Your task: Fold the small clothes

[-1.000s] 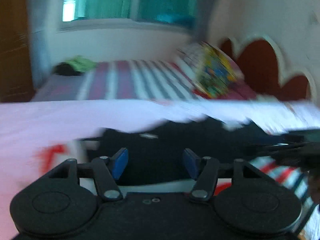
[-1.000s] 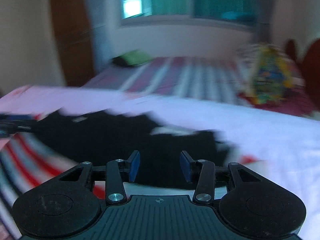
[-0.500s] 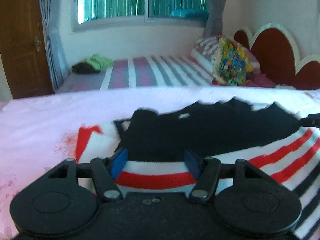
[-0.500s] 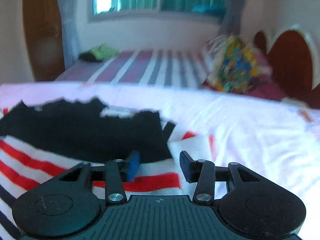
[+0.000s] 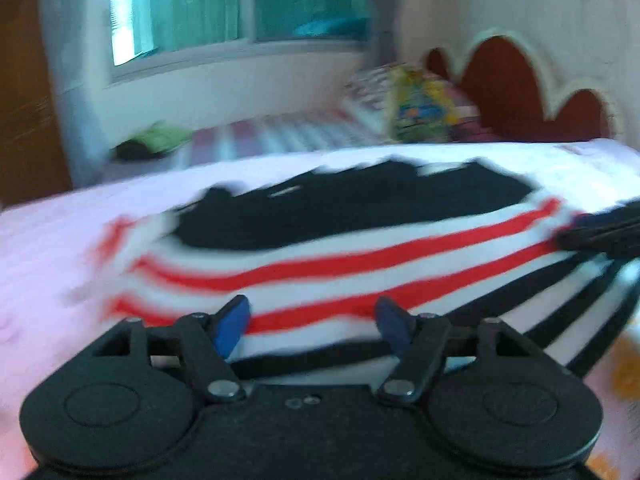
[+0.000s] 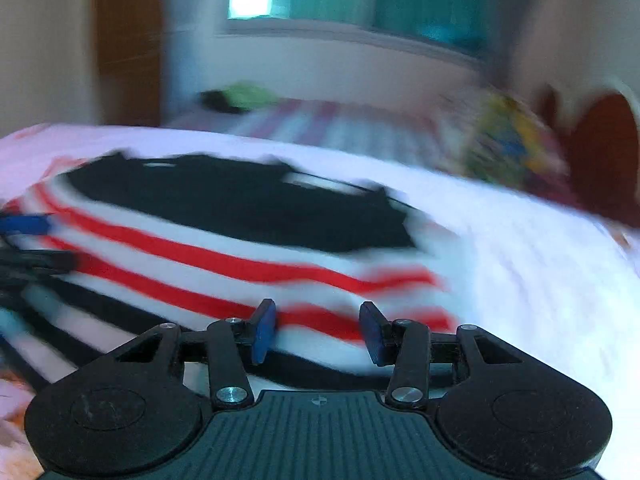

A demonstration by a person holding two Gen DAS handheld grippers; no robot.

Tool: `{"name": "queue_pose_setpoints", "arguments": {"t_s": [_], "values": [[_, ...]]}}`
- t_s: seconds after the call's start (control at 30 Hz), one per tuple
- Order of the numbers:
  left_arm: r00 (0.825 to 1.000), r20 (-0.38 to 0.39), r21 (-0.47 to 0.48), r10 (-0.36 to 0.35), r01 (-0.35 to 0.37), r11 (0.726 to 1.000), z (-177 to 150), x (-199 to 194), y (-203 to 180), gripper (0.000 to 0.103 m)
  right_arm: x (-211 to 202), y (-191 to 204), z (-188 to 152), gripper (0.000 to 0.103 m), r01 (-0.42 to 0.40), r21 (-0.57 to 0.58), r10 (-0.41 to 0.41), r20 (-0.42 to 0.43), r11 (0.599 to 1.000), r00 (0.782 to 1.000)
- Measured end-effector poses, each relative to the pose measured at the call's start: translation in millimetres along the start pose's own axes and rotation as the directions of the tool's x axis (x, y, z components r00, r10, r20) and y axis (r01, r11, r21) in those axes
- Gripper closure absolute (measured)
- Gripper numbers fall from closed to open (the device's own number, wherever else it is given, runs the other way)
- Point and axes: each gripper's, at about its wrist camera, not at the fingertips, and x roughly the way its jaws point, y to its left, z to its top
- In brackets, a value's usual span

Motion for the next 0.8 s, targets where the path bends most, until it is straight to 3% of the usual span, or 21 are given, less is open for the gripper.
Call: {"name": "queue_pose_setpoints", "arguments": {"t_s": [0.07, 0.13, 0.27, 0.37, 0.53, 0.67, 0.73, 0.8], "values": [[1.0, -0.003, -0.076, 0.001, -0.001, 0.997, -0.7, -7.0, 13.4, 0.027, -10.2, -0.9, -2.3, 0.058, 0.009, 0.01, -0.009, 0.005, 1.0, 1.0], [0.999, -0.007, -0.071, 0.037, -0.037, 0.997, 3.8, -12.8, 3.6, 0.031, -29.2, 15.2, -3.0, 0.058, -0.049, -0.003, 0.049, 0.053, 0.999, 0.997], [0.998, 0.03, -0.043, -0.046, 0.048, 0.998, 3.3, -24.8, -40.0, 0.029, -45.4, 63.4, -14.7, 0.058, -0.117, -0.083, 0.12, 0.032, 0.99, 0.992], [0.999, 0.0, 0.033, -0.044, 0.044, 0.998, -8.0, -20.9, -68.1, 0.029, -37.0, 80.2, -31.9, 0.058, -0.062, -0.108, 0.06, -0.023, 0.992, 0.998], [0.999, -0.012, 0.047, -0.033, 0.034, 0.998, -23.0, -29.7, -50.4, 0.029, -54.6, 65.3, -49.7, 0.058, -0.08, -0.14, 0.077, -0.032, 0.987, 0.997], [0.999, 0.023, -0.006, 0.036, -0.036, 0.999, -22.4, -47.8, -25.2, 0.029, -83.6, 18.7, -32.9, 0.058, 0.023, 0.005, -0.023, 0.075, 1.0, 0.997], [0.998, 0.016, -0.043, 0.069, -0.068, 0.997, -23.6, -49.8, -10.3, 0.029, -79.4, -3.8, -29.1, 0.058, 0.109, 0.059, -0.112, 0.048, 0.992, 0.993], [0.996, -0.005, -0.06, 0.088, -0.088, 0.994, -25.2, -48.7, -1.0, 0.029, -71.6, -23.8, -31.3, 0.058, 0.11, 0.129, -0.111, -0.002, 0.986, 0.994]]}}
